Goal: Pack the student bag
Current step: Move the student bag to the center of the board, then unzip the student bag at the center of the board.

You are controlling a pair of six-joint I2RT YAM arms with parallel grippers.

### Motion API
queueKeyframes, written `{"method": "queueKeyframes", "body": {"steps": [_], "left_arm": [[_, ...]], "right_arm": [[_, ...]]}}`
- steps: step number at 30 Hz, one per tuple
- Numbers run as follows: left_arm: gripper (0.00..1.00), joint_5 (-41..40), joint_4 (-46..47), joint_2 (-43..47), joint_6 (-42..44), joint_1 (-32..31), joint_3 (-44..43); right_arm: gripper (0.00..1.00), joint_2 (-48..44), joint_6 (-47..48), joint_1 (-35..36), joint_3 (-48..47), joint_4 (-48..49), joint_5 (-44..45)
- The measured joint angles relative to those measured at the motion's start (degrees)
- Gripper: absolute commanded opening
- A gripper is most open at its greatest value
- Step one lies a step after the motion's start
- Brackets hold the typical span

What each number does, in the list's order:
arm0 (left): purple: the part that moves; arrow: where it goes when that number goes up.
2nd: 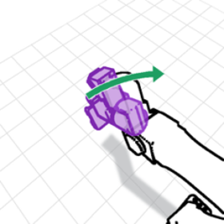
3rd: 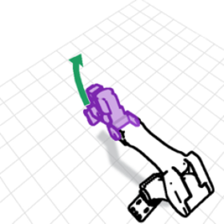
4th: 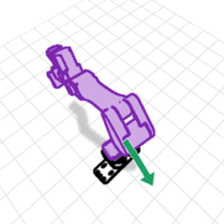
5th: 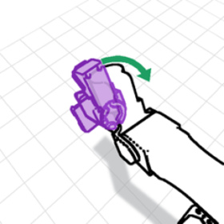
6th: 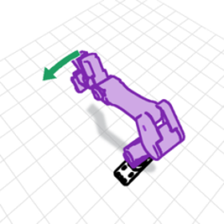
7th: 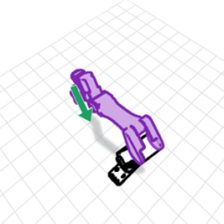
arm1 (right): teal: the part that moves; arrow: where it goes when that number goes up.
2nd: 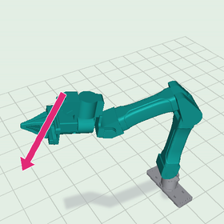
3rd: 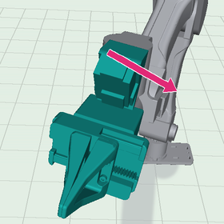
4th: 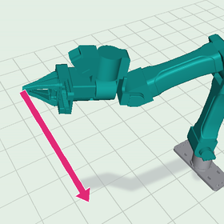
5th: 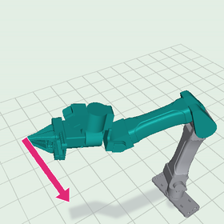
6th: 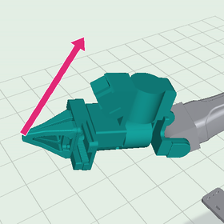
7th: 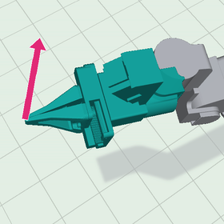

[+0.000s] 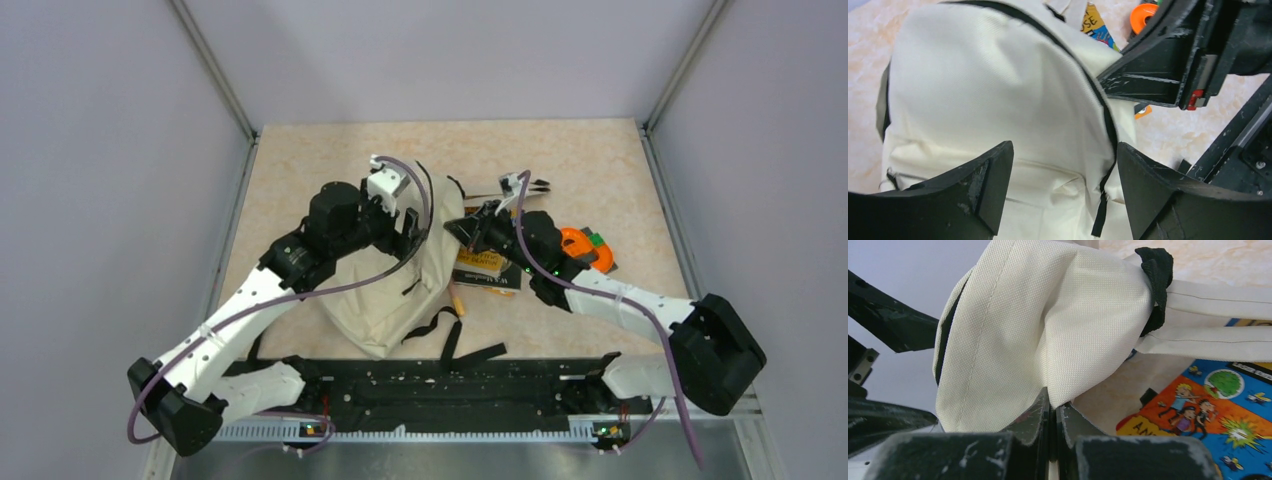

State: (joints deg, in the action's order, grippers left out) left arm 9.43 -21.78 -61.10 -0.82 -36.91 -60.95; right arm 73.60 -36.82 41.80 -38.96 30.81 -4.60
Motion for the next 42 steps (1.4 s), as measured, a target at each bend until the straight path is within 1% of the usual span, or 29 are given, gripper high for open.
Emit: {"method": "queueKeyframes", "body": {"steps": [4,6,11,15,18,22,25,29,32,36,40,42], "left_arm": [[0.84,-2.27,-1.42,0.72,-6.51,0.04,-0.90],[0.85,-2.16,-0.90,2.69,-9.90,0.04,0.46],[0.83,1.68,-0.50,10.56,-15.15,-0.42,9.68],[0.79,4.55,-1.62,12.63,-18.60,-2.80,15.85],[0.78,5.38,-2.21,12.59,-20.33,-5.68,18.08],[0.76,5.18,-0.74,11.08,-21.24,-9.57,18.21],[0.75,3.48,0.96,6.34,-21.11,-13.20,17.16],[0.69,-1.11,1.20,-0.55,-19.39,-16.65,14.69],[0.66,-5.40,1.09,-3.30,-18.43,-17.31,13.25],[0.64,-9.22,2.86,-3.58,-17.86,-17.20,12.94],[0.54,-10.78,4.79,-4.33,-17.18,-17.20,12.94],[0.52,-11.13,4.76,-5.22,-17.05,-17.20,12.94]], "right_arm": [[0.00,-2.27,0.70,-1.77,1.31,-2.27,0.42],[0.00,-3.32,0.85,-2.89,2.03,-3.52,0.44],[0.00,-5.57,1.44,-5.42,3.48,-6.56,0.17],[0.00,-6.58,2.05,-6.82,4.07,-7.98,0.07],[0.00,-7.26,2.29,-7.21,4.72,-8.41,0.04],[0.00,-7.74,2.29,-7.41,4.85,-8.68,-0.04],[0.00,-8.02,2.25,-7.48,4.85,-9.09,-0.11],[0.00,-8.13,2.14,-7.50,4.85,-9.38,-0.26],[0.00,-8.35,1.92,-7.50,4.98,-9.40,-0.59],[0.00,-8.50,1.64,-7.63,5.66,-9.18,-0.92],[0.00,-8.52,1.55,-7.76,5.70,-9.16,-1.14],[0.00,-8.52,1.44,-7.76,5.70,-9.18,-1.14]]}}
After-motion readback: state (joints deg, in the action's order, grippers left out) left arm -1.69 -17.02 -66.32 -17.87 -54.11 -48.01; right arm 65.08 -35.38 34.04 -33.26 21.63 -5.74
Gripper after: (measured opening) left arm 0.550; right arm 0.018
